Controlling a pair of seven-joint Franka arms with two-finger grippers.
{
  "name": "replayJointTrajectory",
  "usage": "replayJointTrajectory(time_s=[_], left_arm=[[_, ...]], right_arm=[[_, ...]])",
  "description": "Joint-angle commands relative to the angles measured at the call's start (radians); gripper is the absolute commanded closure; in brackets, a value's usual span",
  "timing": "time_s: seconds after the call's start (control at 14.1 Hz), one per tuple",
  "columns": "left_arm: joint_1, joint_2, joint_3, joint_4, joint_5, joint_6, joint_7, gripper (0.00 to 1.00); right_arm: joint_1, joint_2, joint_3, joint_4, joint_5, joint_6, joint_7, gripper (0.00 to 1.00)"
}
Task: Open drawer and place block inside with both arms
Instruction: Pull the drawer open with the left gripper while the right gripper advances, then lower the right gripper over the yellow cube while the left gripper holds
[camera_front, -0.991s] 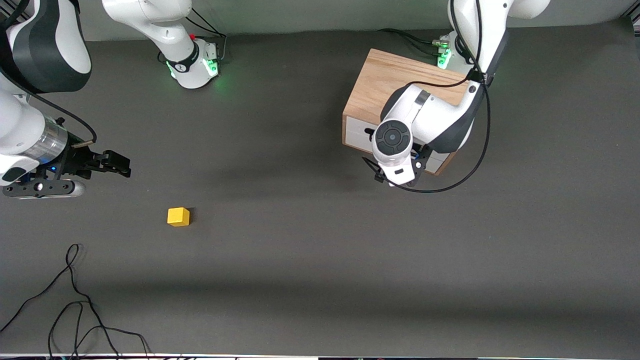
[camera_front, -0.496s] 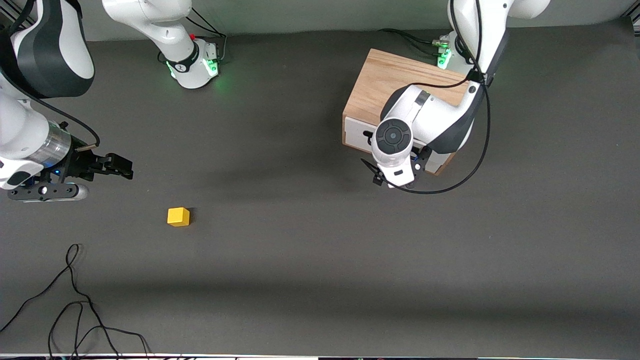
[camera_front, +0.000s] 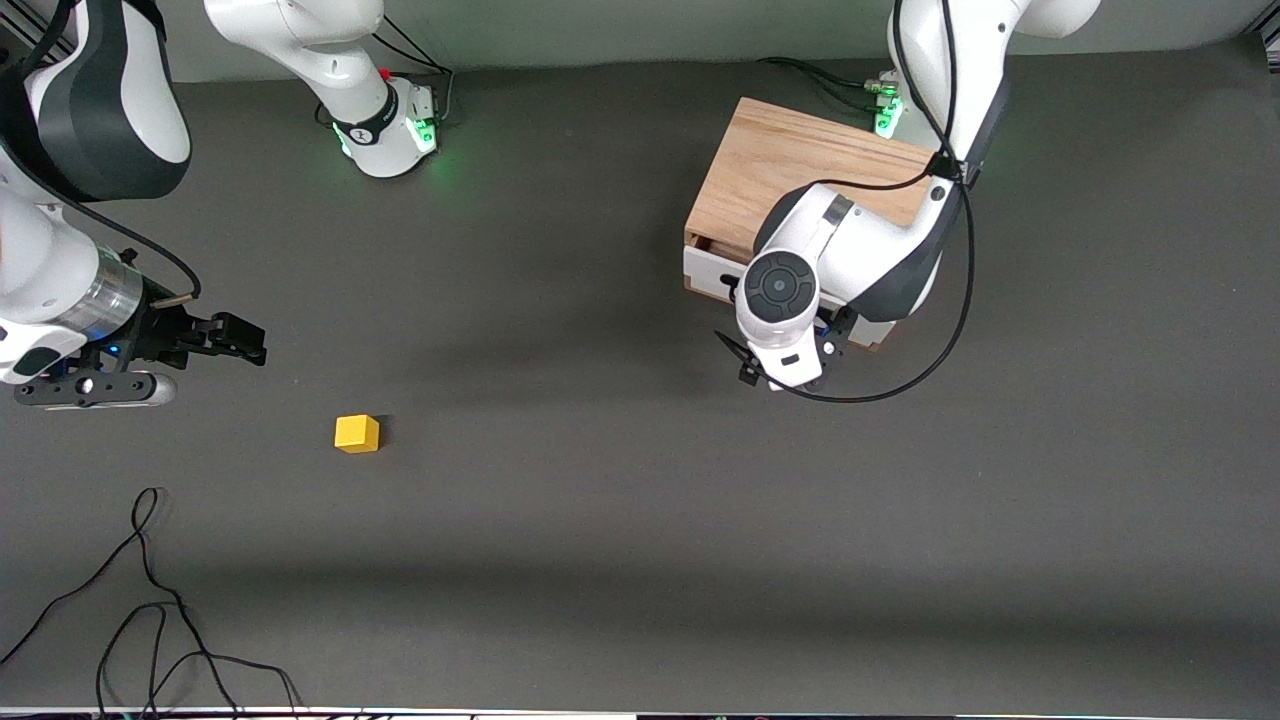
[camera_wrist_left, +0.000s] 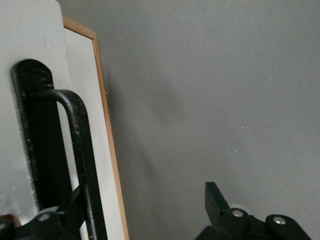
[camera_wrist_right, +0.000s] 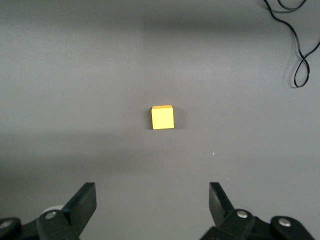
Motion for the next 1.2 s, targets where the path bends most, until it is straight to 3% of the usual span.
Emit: replayJointTrajectory(time_s=[0.0,0.64,1.13], left_arm=[[-0.007,0.083,0.0,0.144,0.008,0.006,-0.02,0.0],[-0.002,0.186,0.014,0.326,0.008,0.019,-0.02,0.0],[-0.004,0.214,0.031,0.372,0.011,0.028,-0.02,0.0]], right_arm=[[0.004,0.018,-0.005,0.023,0.006,0.001,0.009,0.0],[0.009,0.054,-0.011,-0.059,0.013,0.101,0.015,0.0],[0.006,0.071,-0.013,-0.225,0.011,0.291,-0.017,0.0]])
